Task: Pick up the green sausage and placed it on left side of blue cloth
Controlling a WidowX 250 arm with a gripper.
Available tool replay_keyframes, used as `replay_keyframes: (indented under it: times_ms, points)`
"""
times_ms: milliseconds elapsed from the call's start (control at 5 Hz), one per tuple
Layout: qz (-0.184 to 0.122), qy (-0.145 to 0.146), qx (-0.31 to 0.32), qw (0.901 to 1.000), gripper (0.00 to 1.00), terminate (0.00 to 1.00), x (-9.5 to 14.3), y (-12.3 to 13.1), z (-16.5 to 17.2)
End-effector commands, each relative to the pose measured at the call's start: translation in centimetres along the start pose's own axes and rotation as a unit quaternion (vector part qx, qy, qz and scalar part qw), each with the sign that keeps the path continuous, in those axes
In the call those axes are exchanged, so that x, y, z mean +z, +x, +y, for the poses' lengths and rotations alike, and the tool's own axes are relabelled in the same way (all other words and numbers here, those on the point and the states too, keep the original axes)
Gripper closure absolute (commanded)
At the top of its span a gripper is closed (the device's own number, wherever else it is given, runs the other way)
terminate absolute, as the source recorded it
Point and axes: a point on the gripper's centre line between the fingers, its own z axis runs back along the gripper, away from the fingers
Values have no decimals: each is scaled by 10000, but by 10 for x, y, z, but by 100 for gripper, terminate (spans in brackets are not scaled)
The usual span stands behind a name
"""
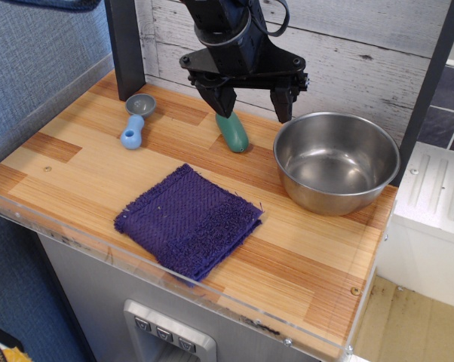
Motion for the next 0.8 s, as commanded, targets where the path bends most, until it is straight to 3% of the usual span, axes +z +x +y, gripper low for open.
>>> replay_keyframes:
  times_ms: [0,600]
  points:
    - [0,0,0,10000,0,0,0,0,0]
    - [-417,457,682,9958,0,0,-2,39,23]
